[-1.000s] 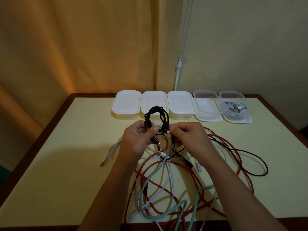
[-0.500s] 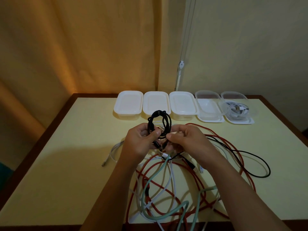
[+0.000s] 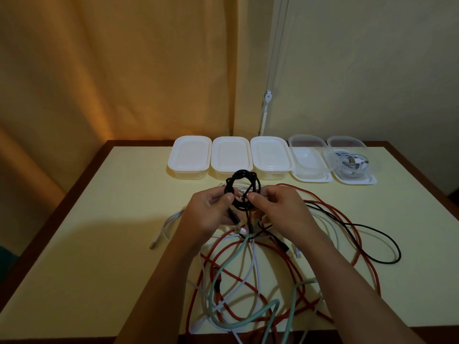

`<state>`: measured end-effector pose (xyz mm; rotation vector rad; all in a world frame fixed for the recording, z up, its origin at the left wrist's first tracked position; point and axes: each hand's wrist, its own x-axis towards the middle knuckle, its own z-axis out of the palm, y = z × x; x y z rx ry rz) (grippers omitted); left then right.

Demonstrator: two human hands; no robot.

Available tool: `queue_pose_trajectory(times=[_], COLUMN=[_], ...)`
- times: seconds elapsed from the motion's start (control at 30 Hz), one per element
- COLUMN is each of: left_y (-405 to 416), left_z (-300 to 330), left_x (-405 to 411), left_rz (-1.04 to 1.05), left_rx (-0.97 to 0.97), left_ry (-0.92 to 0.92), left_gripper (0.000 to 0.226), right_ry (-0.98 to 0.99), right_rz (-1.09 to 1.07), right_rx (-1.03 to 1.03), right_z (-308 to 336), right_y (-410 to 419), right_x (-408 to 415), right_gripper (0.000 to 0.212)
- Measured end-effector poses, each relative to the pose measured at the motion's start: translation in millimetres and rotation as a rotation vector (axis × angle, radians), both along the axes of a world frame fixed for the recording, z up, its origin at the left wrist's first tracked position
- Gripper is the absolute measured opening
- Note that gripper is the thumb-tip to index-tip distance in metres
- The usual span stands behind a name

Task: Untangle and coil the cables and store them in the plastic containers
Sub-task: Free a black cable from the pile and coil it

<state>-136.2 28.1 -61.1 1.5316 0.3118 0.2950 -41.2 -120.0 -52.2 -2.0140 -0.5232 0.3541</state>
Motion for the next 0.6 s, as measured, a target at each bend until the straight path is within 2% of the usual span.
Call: queue_pose_trajectory(times=[0.13,0.3,0.37,0.5,0.6], left_y=[7,3,2,4,4], left_z=[7,6,5,3,0], left_x=[-5,-3,-2,0,3], left_rz=[-0.212,-0.183,-0.141,-0.073,-0.044], left_rx=[-0.146,-0.197,-0.163,0.06,0.048], left_ry=[-0.07,-0.056,-0.045,-0.045,-0.029], left_gripper=[0.032,0.034,0.03,0.016,0.013], right_ry=[-0.009,-0.007,-0.007,0.012,0.001], right_rz=[-0.058,-0.09,-0.084,-0.033,-0.024], right_rx=[0.052,0.064,0.068,0.062,0.102], right_z=[4,5,7,11,12], right_y=[-2,-1,-1,-1,3], right_x=[-1,-2,-3,-6,-9], right_gripper=[0.026,0.021,0.02,0.024,0.023])
